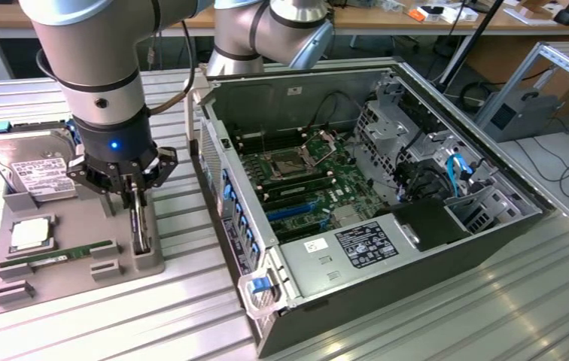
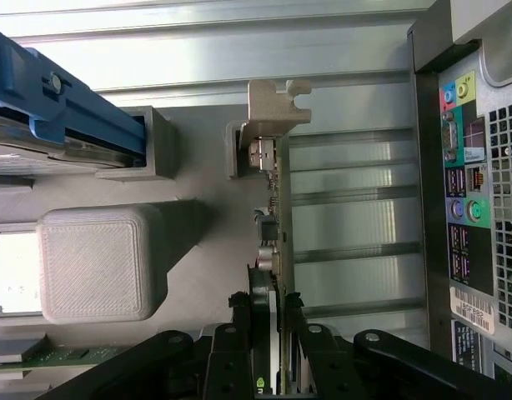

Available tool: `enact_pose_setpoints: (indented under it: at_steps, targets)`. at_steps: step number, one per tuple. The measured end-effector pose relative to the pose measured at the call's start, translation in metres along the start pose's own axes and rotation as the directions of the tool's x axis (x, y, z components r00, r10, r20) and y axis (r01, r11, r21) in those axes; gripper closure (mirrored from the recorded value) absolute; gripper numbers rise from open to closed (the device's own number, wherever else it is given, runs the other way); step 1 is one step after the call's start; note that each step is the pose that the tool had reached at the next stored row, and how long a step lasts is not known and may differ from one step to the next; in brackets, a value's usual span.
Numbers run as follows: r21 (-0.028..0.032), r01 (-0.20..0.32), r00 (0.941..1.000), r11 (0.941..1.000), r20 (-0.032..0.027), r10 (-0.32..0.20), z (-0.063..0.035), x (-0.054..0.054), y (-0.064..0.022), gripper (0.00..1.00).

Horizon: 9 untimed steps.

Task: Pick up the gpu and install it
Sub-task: 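Pick up the gpu and move the gpu toward the slot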

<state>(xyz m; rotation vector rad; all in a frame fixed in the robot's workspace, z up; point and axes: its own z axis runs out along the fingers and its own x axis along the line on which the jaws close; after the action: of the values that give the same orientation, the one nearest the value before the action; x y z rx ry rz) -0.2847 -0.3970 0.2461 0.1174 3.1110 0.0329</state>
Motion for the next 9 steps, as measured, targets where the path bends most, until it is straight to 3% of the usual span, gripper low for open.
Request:
enact_pose_setpoints:
  at_steps: [9]
  targets:
    - [-0.0001, 0.0, 1.0, 1.0, 0.0001, 0.0, -0.0011, -0.0001, 0.0, 0.73]
